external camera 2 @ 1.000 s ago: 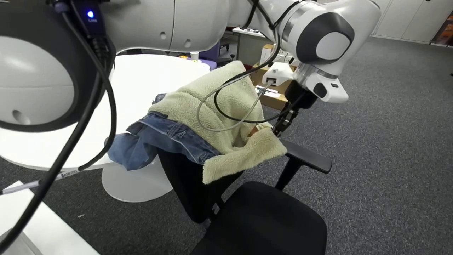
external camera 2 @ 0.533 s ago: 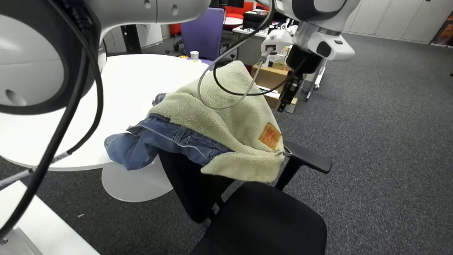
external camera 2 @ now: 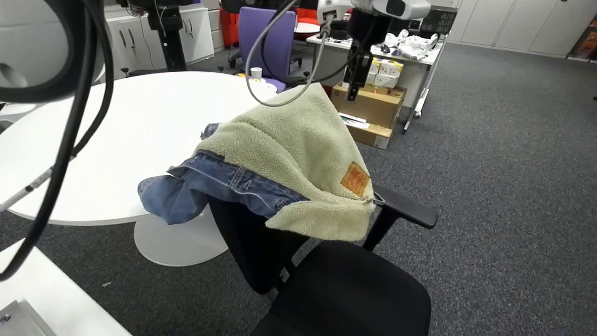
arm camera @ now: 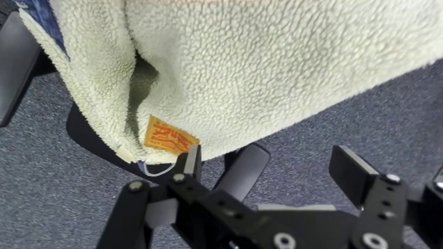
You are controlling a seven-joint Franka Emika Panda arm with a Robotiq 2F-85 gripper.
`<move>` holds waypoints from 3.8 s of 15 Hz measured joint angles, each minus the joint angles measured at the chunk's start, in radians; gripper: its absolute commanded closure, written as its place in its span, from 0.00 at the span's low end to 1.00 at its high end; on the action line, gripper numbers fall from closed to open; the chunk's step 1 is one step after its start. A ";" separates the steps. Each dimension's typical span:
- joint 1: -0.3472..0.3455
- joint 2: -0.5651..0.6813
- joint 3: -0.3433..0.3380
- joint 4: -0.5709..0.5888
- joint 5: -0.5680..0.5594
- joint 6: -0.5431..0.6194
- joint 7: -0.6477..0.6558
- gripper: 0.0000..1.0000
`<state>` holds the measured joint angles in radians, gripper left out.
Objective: Put the denim coat on the headrest of the chair and push the chair to the right
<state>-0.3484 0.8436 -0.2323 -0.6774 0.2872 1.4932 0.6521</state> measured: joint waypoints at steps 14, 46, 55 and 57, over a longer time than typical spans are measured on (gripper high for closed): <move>0.163 -0.128 0.087 -0.306 -0.003 -0.007 -0.575 0.00; 0.243 -0.716 0.119 -1.294 -0.181 0.716 -0.732 0.00; 0.230 -0.891 0.096 -1.432 -0.319 0.733 -0.708 0.00; 0.219 -0.905 0.090 -1.444 -0.336 0.702 -0.708 0.00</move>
<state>-0.1293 -0.0613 -0.1422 -2.1219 -0.0484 2.1953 -0.0560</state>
